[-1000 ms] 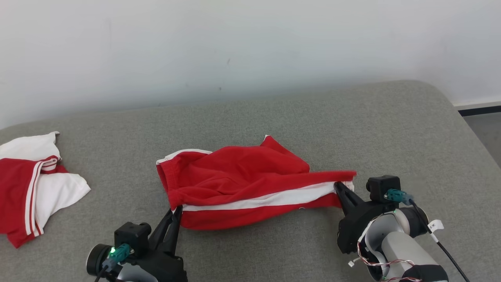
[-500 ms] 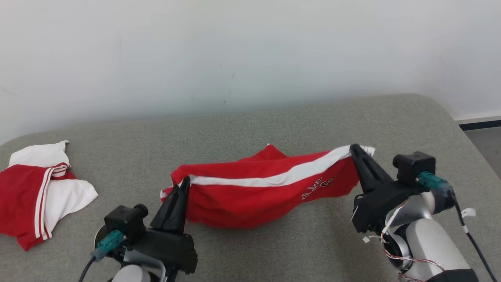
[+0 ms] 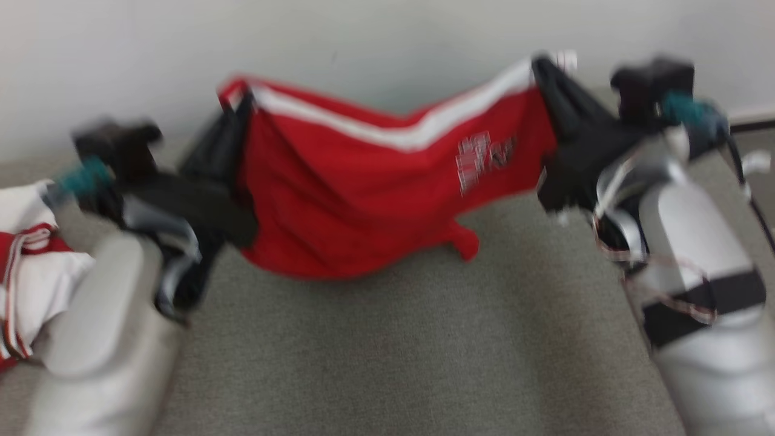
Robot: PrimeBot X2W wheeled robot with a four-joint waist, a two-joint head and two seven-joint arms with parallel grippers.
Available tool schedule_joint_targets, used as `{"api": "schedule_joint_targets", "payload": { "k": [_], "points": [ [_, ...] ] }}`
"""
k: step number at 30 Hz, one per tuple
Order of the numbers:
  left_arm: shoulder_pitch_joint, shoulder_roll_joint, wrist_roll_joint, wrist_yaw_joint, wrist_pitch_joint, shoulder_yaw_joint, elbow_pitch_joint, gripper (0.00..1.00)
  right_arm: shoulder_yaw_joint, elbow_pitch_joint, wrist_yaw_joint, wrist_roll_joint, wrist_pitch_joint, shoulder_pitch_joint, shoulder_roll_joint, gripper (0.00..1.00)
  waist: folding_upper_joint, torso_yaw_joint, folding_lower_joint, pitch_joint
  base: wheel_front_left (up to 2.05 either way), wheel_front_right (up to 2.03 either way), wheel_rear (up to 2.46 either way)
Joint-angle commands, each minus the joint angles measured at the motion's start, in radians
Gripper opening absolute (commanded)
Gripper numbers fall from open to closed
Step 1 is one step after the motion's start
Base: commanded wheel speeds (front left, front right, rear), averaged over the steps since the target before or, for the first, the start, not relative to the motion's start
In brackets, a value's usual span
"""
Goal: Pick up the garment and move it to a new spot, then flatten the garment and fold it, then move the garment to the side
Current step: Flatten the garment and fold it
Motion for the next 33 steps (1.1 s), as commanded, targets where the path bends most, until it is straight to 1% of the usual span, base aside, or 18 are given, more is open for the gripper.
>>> {"api": "schedule_joint_targets", "payload": {
  "k": [1,4,7,9,11,14,17,20,23,25,28,29,31,33],
  "points": [
    [-0.074,0.02,-0.013,0.001,0.019,0.009,0.006,0.0,0.025,0.031,-0.003,-0.005,-0.007,-0.083,-0.003,0.0,-0.0001,-0.061,-0.0002,0.202,0.0,0.0,0.0],
    [-0.256,0.04,-0.038,0.001,0.061,0.034,0.028,0.0,0.048,0.148,-0.003,-0.012,-0.052,-0.289,0.011,0.0,-0.0001,-0.079,-0.0002,0.344,0.0,0.0,0.0],
    [-0.441,0.045,-0.05,0.001,0.067,0.054,0.048,0.0,0.02,0.247,-0.003,-0.035,-0.138,-0.49,0.031,0.0,-0.0001,-0.081,-0.0002,0.46,0.0,0.0,0.0],
    [-0.553,0.039,-0.058,0.003,0.05,0.073,0.061,0.0,-0.027,0.297,-0.003,-0.055,-0.217,-0.612,0.043,0.0,-0.0001,-0.078,-0.0002,0.514,0.0,0.0,0.0],
    [-0.648,0.039,-0.051,0.004,0.023,0.086,0.074,0.0,-0.074,0.336,-0.003,-0.077,-0.298,-0.713,0.054,0.0,-0.0001,-0.074,-0.0002,0.553,0.0,0.0,0.0],
    [-0.75,0.034,-0.065,0.003,-0.042,0.113,0.086,0.0,-0.136,0.375,-0.003,-0.136,-0.408,-0.823,0.066,0.0,-0.0001,-0.072,-0.0002,0.585,0.0,0.0,0.0],
    [-0.792,0.026,-0.101,0.002,-0.119,0.133,0.082,0.0,-0.167,0.381,-0.003,-0.195,-0.46,-0.878,0.071,0.0,-0.0001,-0.063,-0.0002,0.602,0.0,0.0,0.0],
    [-0.759,0.029,-0.13,0.002,-0.159,0.11,0.071,0.0,-0.162,0.391,-0.003,-0.24,-0.474,-0.857,0.071,0.0,-0.0001,-0.05,-0.0002,0.608,0.0,0.0,0.0],
    [-0.675,0.037,-0.159,0.001,-0.178,0.053,0.07,0.0,-0.107,0.414,-0.003,-0.26,-0.477,-0.792,0.061,0.0,-0.0001,-0.032,-0.0002,0.6,0.0,0.0,0.0],
    [-0.608,0.032,-0.173,0.001,-0.186,0.009,0.058,0.0,-0.065,0.391,-0.003,-0.249,-0.477,-0.74,0.048,0.0,-0.0001,-0.018,-0.0002,0.59,0.0,0.0,0.0],
    [-0.473,0.028,-0.223,0.001,-0.191,-0.045,0.032,0.0,0.013,0.333,-0.003,-0.215,-0.478,-0.6,0.018,0.0,-0.0001,-0.004,-0.0002,0.546,0.0,0.0,0.0],
    [-0.431,0.032,-0.222,0.001,-0.191,-0.049,0.011,0.0,0.034,0.309,-0.003,-0.199,-0.477,-0.552,0.003,0.0,-0.0001,-0.001,-0.0002,0.527,0.0,0.0,0.0],
    [-0.327,0.023,-0.241,0.001,-0.191,-0.031,-0.022,0.0,0.081,0.262,-0.003,-0.161,-0.478,-0.441,-0.022,0.0,-0.0001,0.0,-0.0002,0.479,0.0,0.0,0.0],
    [-0.232,0.02,-0.238,0.001,-0.19,-0.024,-0.055,0.0,0.109,0.214,-0.003,-0.119,-0.478,-0.34,-0.052,0.0,-0.0001,-0.002,-0.0002,0.434,0.0,0.0,0.0]
  ]
}}
